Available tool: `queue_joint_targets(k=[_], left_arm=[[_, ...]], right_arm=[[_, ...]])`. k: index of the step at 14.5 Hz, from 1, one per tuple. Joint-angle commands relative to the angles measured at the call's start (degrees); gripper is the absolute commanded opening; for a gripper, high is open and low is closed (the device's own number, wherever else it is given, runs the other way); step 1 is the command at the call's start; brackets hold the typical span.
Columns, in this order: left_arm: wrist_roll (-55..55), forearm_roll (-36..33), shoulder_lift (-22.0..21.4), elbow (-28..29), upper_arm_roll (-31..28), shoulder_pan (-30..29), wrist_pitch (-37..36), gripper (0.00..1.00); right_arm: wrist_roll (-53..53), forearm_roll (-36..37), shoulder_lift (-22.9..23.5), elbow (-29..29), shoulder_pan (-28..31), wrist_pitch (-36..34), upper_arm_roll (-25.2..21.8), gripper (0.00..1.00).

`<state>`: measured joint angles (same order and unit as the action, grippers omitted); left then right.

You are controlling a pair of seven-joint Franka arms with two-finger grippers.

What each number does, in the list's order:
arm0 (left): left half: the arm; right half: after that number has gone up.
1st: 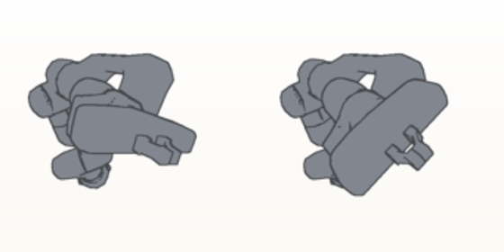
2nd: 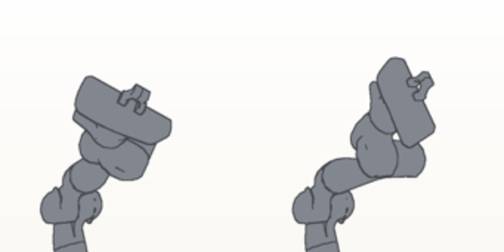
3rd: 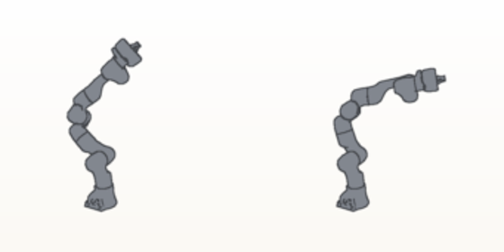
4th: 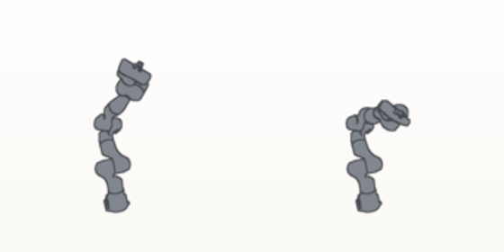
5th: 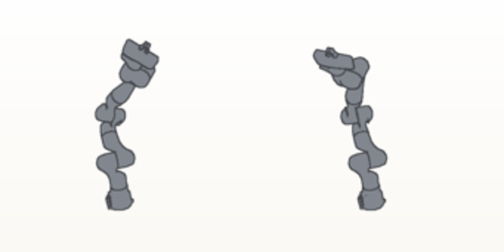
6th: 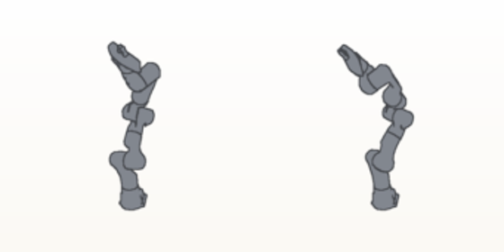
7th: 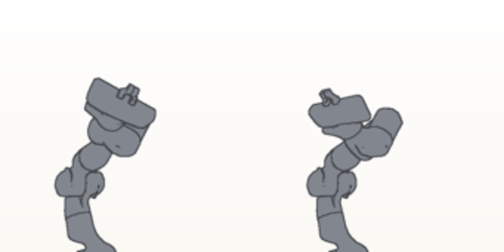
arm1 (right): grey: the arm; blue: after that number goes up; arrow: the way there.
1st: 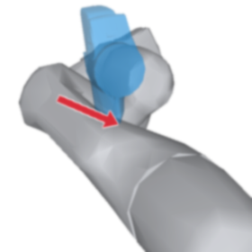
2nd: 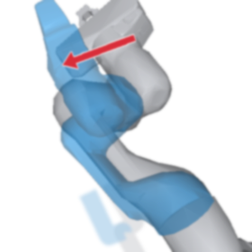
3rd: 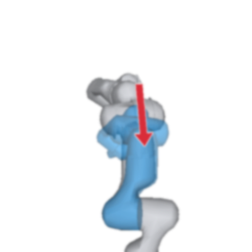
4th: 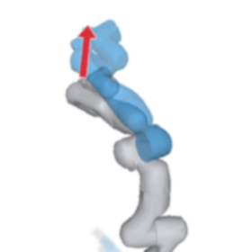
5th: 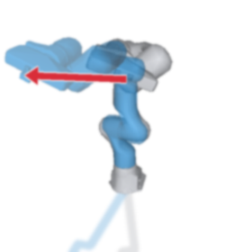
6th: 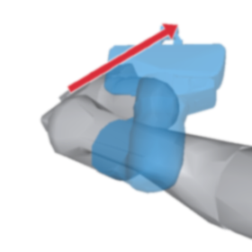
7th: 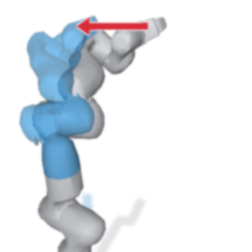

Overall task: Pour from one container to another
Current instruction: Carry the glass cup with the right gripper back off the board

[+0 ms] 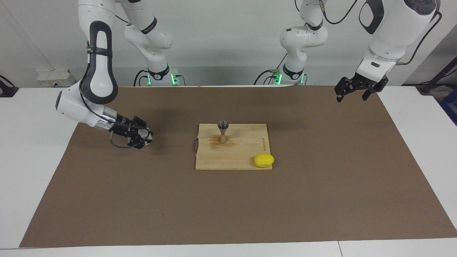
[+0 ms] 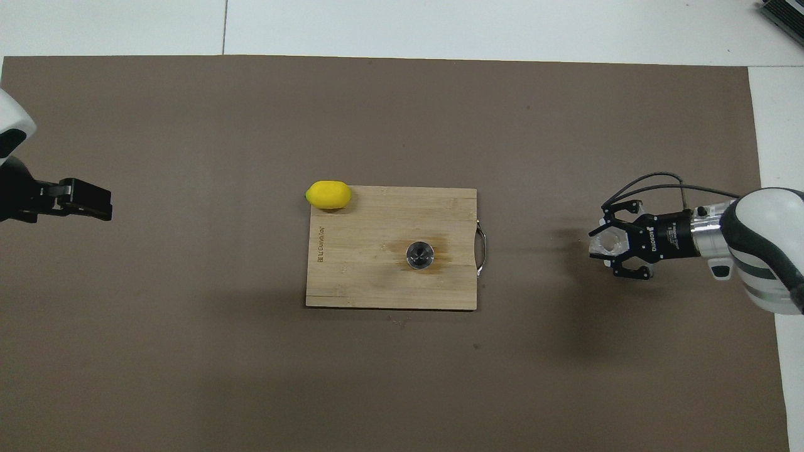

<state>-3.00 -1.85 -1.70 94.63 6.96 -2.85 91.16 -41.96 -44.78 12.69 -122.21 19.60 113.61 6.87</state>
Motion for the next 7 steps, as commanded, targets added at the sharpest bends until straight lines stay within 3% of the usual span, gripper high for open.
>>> queue_joint_targets(k=[1,5,6,7], left_arm=[[-1.2,-1.1,-1.5,1.6,1.1,-1.7,-0.4,1.0],[-1.3,-0.7,-1.5,1.7,1.3,-2.0,0.0,1.0],[-1.3,-0.7,-1.5,1.8,1.3,-2.1,0.0,1.0],[-1.3,-0.7,-1.5,1.8,1.3,-2.1,0.0,1.0]], right_arm=[[6.2,-2.0,3.5,0.3,3.3,-0.9,0.8,0.0],[6.5,-2.0,3.9,0.3,3.3,-0.4,0.7,0.0],[6.0,-2.1,3.9,0.2,3.2,-0.1,0.7,0.2],[5.9,-2.1,3.9,0.0,2.9,0.5,0.7,0.53]])
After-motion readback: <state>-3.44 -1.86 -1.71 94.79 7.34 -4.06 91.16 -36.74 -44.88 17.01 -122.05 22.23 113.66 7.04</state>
